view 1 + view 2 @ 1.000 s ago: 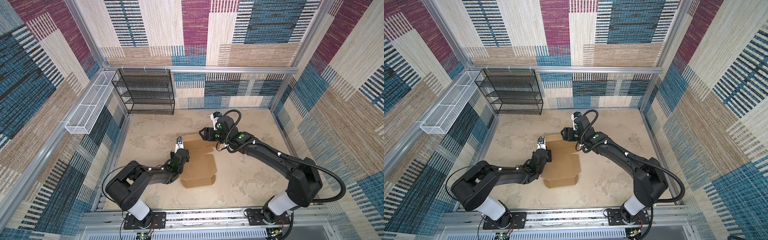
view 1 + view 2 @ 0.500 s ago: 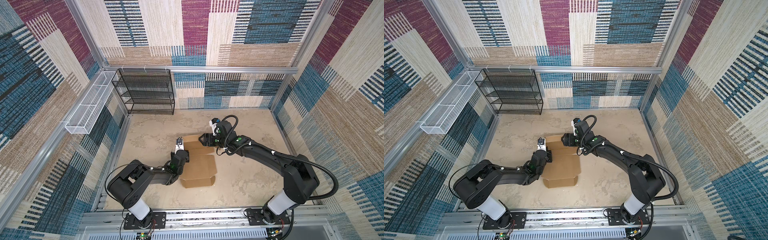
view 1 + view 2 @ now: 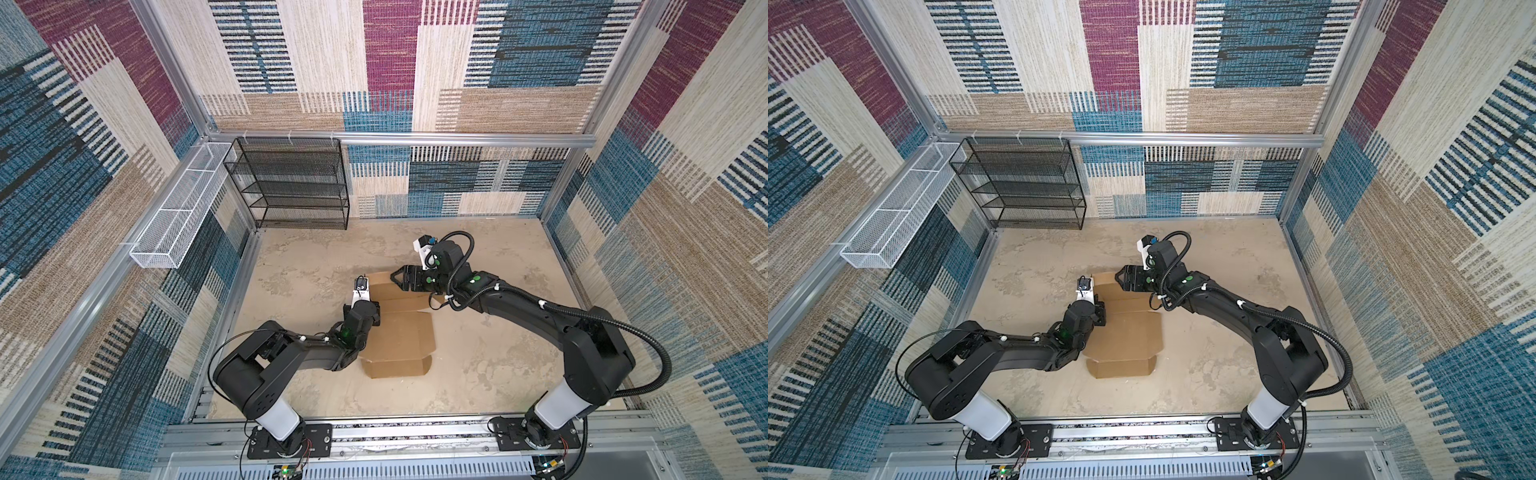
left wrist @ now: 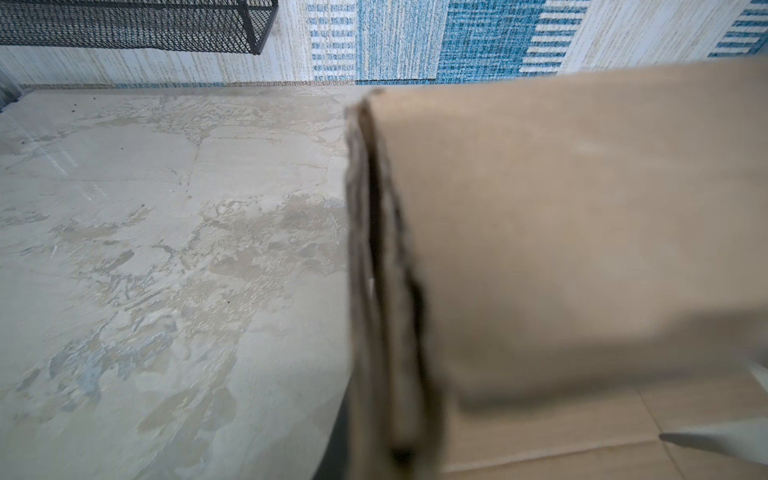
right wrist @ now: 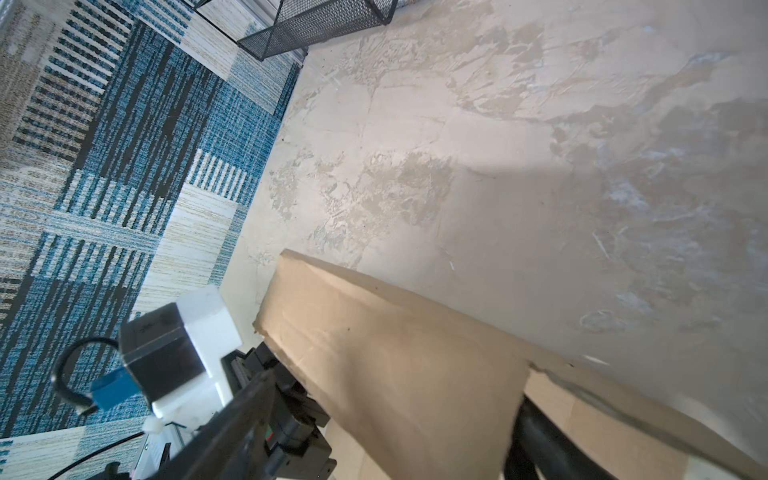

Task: Fold the paper box

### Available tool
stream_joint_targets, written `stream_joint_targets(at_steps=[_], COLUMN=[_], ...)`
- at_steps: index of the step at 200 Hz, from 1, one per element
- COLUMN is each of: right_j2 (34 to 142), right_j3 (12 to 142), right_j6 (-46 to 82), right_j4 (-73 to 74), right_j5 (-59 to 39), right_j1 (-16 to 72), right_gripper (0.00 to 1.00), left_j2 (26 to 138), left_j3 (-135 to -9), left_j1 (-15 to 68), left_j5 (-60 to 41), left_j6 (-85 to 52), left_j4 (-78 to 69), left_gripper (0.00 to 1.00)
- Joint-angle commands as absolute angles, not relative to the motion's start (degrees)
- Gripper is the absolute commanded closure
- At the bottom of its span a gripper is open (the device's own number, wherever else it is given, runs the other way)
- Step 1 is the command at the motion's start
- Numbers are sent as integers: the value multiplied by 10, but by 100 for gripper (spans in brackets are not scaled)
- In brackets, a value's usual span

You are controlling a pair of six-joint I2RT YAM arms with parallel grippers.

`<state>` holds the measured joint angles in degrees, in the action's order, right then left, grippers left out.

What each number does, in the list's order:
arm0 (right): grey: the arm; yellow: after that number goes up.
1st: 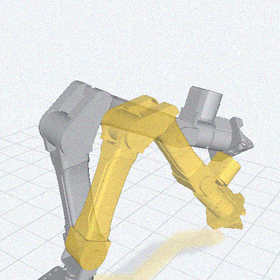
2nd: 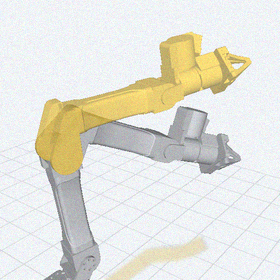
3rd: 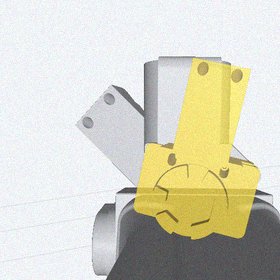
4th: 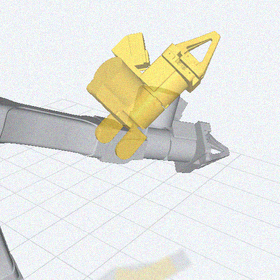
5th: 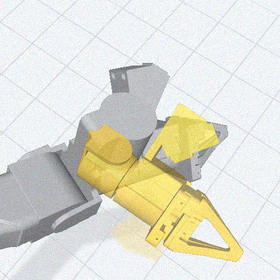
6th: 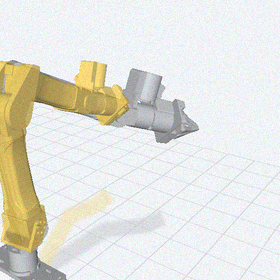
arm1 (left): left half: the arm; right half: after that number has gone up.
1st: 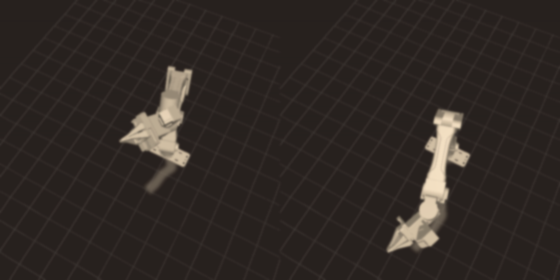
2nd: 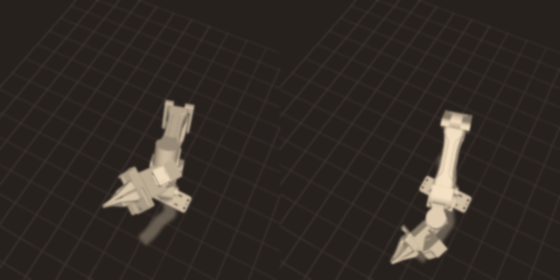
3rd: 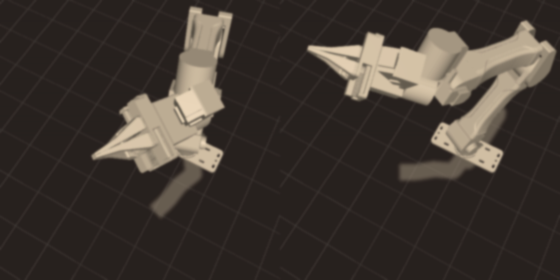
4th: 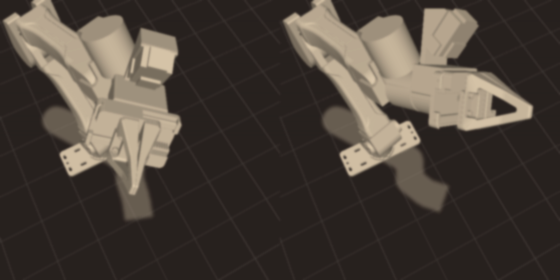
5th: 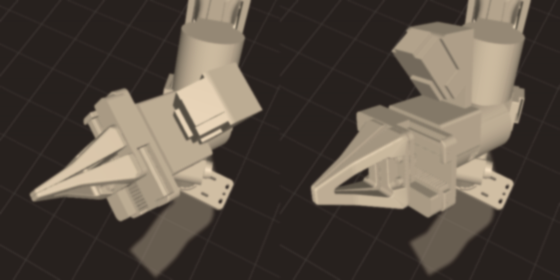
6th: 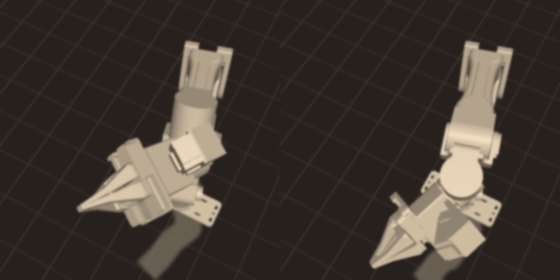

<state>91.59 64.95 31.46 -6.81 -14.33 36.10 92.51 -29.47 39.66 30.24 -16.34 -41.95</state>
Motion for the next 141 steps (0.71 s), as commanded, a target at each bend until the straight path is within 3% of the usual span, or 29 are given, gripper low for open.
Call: stream_joint_targets(at_steps=[1, 39, 55, 64, 100, 121, 141], right_j2=[876, 786, 747, 733, 737, 779, 820], right_j3=[624, 547, 511, 495, 455, 462, 479], right_j6=[318, 320, 327, 328, 325, 319, 318], right_j4=[-62, -96, -105, -112, -120, -107, -104], right_j5=[-101, -54, -49, -51, -47, -50, -23], right_j1=[362, 362, 362, 362, 362, 362, 361], right_gripper=[18, 19, 25, 30, 74, 87, 91], left_j2=[917, 912, 911, 911, 907, 904, 900], left_j3=[-296, -294, -294, -294, -297, -299, -299], left_j1=[397, 397, 397, 398, 397, 398, 397], left_j5=[325, 340, 340, 340, 337, 335, 334], left_j6=[-170, -171, -173, -173, -168, -168, -169], left_j4=[-394, -381, -377, -376, -366, -361, -357], left_gripper=[100, 100, 100, 100, 100, 100, 100])
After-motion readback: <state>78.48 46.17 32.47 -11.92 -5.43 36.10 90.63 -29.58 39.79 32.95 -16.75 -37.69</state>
